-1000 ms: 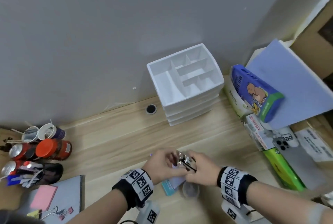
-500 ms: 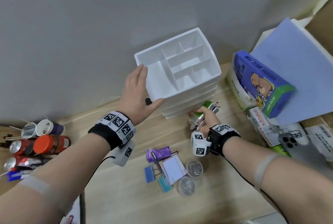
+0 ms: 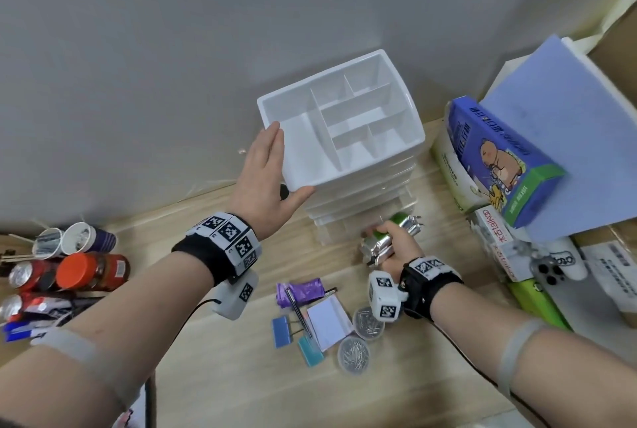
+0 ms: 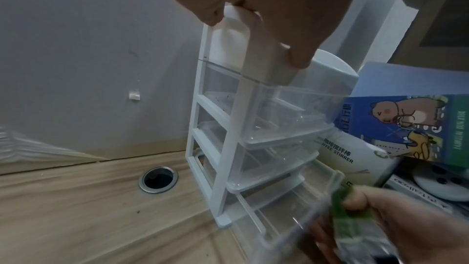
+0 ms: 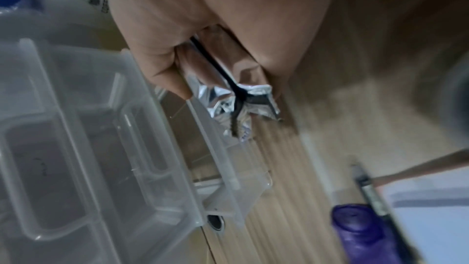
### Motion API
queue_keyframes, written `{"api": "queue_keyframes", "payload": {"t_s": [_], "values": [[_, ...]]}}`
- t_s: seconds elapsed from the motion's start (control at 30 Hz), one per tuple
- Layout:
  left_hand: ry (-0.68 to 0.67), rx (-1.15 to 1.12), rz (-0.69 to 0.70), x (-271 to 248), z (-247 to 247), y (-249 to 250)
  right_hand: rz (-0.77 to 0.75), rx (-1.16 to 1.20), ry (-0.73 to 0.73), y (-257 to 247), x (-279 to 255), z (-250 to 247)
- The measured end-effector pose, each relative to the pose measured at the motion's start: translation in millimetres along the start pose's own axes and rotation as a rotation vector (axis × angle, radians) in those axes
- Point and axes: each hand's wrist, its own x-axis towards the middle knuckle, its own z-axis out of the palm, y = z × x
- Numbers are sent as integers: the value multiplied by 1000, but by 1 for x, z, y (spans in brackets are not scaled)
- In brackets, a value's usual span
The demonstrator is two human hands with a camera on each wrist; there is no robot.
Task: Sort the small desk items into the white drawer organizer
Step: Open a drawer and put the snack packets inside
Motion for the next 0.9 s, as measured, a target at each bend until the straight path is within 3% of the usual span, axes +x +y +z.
{"api": "queue_keyframes", "payload": {"t_s": [0.17,0.27,0.37,0.4,0.47,0.57,0.63,0.77,0.9], "values": [[5,-13,1,0,1,0,-4,19,28,25,-11,-38],[-1,-27,-1,0,-1,1,-67,-131,110,34,-17,-56],[-1,-28,1,0,-1,1,-396,-551,353,25,-31,-68],[4,-29,0,0,-1,1,-531,-687,330,17,-40,-65],[7,-27,3,0,-1,1,-750,-1049,139,-2,-58,-52],[-2,-18,10,0,-1,0,-907,-1792,6,-26,-60,-17],[-7,-10,6,0,-2,0,-982,-2065,6,-33,-50,10],[-16,-6,-3,0,-2,0,-895,-2366,6,-30,-12,37],[-22,-8,-3,1,0,-1,-745,-2406,-92,-30,0,43]]}}
